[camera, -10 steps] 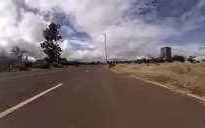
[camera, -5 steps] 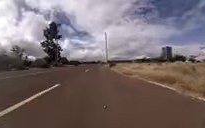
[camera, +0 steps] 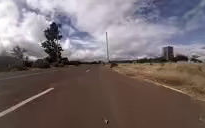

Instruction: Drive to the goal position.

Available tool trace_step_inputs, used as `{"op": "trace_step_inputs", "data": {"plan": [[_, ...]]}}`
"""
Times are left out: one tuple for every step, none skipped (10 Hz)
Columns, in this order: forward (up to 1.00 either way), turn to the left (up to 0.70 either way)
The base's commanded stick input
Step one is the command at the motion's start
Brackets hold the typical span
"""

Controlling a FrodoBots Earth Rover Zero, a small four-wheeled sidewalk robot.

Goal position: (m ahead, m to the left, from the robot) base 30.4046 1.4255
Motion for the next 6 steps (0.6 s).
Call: {"op": "trace_step_inputs", "data": {"plan": [[0.70,0.00],[0.70,0.00],[0.70,0.00],[0.70,0.00],[0.70,0.00],[0.70,0.00]]}}
